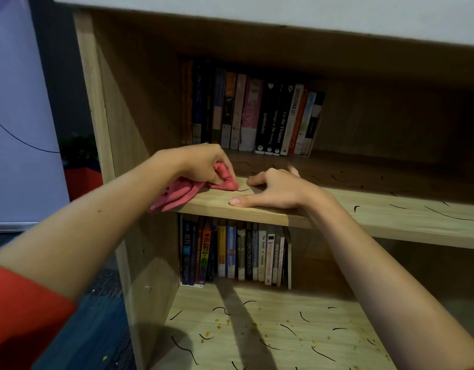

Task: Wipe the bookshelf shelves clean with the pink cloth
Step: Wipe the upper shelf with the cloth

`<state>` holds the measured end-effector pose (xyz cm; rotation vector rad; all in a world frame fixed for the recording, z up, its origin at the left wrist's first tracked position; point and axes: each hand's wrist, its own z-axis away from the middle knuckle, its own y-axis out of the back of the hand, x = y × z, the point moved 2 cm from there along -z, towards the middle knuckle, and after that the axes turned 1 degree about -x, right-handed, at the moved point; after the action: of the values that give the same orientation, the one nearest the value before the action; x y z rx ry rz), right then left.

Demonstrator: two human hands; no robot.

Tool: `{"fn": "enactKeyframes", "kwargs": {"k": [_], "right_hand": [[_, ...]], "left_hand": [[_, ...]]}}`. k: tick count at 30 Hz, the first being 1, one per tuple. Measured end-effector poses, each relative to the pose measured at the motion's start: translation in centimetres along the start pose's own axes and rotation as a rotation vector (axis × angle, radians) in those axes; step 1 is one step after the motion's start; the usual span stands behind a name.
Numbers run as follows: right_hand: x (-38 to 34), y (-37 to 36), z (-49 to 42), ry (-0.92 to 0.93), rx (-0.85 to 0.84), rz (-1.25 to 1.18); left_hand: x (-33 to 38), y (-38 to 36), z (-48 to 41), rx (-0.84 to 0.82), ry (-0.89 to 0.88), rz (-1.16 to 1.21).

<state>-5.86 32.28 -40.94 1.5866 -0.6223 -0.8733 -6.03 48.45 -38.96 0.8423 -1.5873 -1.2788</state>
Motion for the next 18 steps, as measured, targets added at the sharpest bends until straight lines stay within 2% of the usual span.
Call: {"fn": "enactKeyframes", "kwargs": {"k": [6,13,18], "right_hand": [[0.1,-0.2,0.5,-0.017,0.002,0.01],[0.1,-0.2,0.2,-0.01,-0.004,0.028],[0.0,-0.3,0.7,-0.037,-0.006,0.061]], "left_hand": [[0.3,-1.2,-1.5,0.112,0.006,0.056],[0.2,-0.2,0.6,0.005,0.001,0.093],[0.6,-1.3,0.3,0.146,0.032,0.096]]}}
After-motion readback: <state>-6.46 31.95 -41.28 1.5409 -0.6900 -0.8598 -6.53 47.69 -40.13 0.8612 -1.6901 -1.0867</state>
